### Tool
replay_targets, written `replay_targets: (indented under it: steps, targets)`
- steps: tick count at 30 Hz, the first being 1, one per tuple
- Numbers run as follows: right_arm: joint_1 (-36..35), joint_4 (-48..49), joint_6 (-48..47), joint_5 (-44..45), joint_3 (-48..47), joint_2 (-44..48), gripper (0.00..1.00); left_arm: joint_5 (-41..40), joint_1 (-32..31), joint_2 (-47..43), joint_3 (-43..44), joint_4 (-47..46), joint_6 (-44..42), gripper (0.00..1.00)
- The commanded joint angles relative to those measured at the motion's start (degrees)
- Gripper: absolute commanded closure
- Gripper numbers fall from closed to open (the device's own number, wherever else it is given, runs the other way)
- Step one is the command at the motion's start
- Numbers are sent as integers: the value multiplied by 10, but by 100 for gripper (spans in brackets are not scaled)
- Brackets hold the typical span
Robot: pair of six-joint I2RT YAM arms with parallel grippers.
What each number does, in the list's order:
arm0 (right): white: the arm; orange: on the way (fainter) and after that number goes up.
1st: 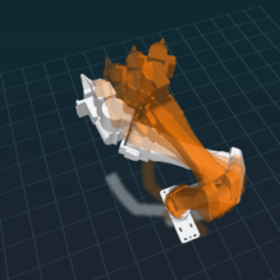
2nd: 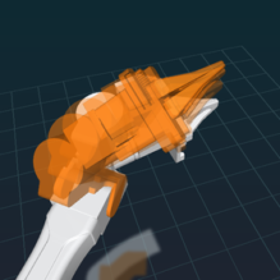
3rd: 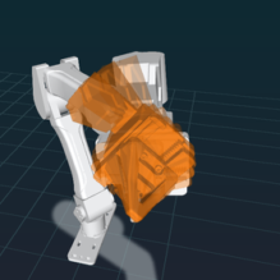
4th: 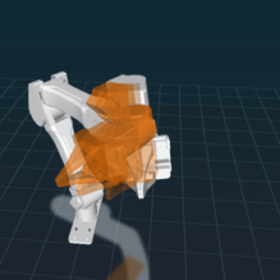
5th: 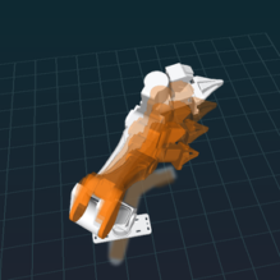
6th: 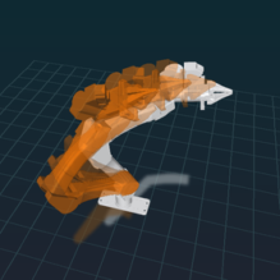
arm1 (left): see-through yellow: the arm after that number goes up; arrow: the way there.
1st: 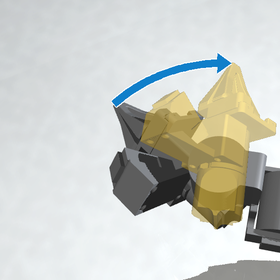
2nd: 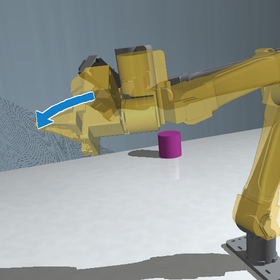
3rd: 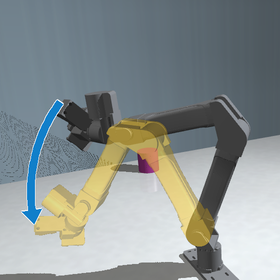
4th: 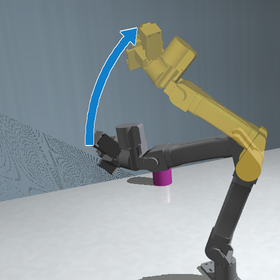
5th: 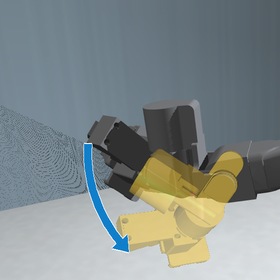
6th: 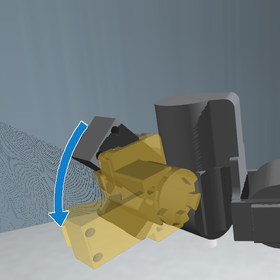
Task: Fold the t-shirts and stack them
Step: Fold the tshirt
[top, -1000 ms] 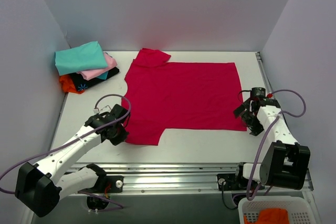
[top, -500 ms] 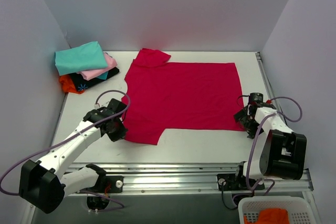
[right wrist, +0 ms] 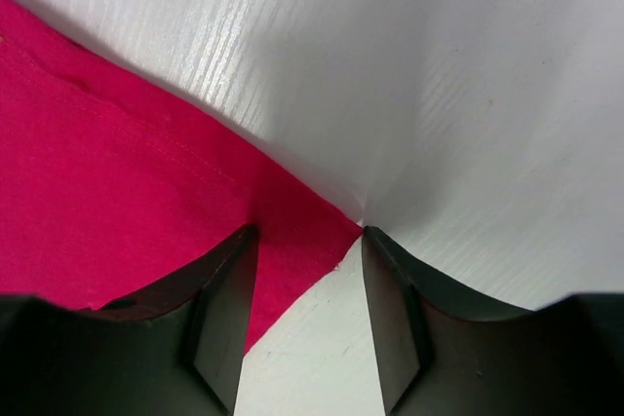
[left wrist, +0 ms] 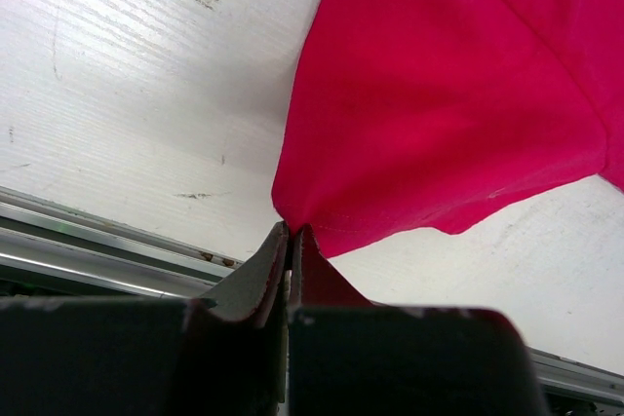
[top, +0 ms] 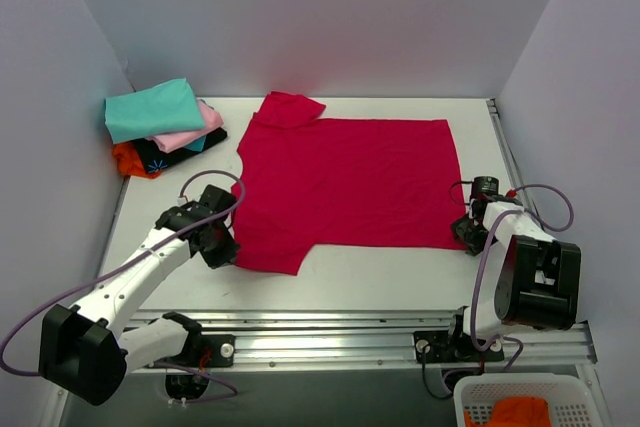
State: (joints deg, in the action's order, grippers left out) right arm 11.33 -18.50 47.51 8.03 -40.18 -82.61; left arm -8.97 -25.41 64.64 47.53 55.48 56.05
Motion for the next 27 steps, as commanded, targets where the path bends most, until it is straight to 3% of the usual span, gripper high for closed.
replay_targets:
  steps: [1, 15, 16, 27]
  targets:
    - [4, 0, 8, 24, 22, -1, 59, 4, 7, 1, 12, -8, -17, 98]
    - [4, 31, 5, 29, 49, -17, 88, 5, 13, -3, 10, 1, -22, 98]
    - [4, 32, 7, 29, 49, -19, 99, 5, 14, -4, 9, 2, -23, 98]
    - [4, -65, -11, 29, 14, 60, 100, 8, 22, 6, 46, 42, -24, 98]
